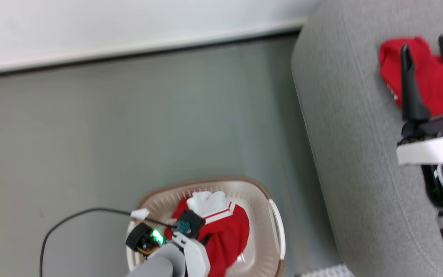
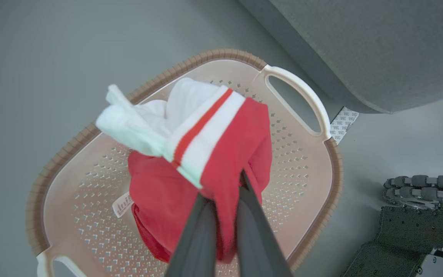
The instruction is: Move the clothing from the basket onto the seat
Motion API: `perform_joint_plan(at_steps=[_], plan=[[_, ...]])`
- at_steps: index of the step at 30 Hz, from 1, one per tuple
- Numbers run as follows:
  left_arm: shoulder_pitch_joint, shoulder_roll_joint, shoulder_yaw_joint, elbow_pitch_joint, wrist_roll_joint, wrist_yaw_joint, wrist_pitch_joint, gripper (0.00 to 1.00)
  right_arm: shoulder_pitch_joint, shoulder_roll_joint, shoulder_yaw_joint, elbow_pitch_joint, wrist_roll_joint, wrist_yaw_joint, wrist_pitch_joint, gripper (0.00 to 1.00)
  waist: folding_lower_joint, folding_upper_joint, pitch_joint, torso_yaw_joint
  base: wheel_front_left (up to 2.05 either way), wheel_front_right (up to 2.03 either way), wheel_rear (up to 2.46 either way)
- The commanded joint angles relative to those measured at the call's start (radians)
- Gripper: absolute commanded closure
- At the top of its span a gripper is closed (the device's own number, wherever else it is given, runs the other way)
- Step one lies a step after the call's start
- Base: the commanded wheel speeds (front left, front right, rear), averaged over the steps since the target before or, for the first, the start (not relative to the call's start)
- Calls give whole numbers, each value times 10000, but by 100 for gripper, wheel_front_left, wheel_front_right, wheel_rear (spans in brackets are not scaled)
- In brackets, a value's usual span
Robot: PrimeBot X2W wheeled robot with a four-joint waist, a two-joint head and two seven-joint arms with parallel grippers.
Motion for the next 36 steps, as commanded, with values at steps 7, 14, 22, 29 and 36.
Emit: perform_joint_plan(at_steps=[7,14,22,29,36], plan=[[678,8,410,-677,-285,154,-479,100,960,-140,195,183,81,-23,6,0,3,0,-1915,749,0,0,0],[1317,706,1282,-2942,102,852,-474,100,1698,-92,295,292,194,-23,6,0,3,0,-2901,983,0,0,0],[2381,1736,2276,-5754,393,1608,-477,100,2753,78,357,602,370,-23,6,0,3,0,-4034,1143,0,0,0],[2822,2629,2984,-8521,455,2200,-476,100,3376,287,640,538,461,-23,6,0,3,0,-4430,1249,0,0,0],[2619,3260,3447,-10319,439,2530,-300,100,3760,567,933,238,448,-23,6,0,3,0,-4607,1307,0,0,0]])
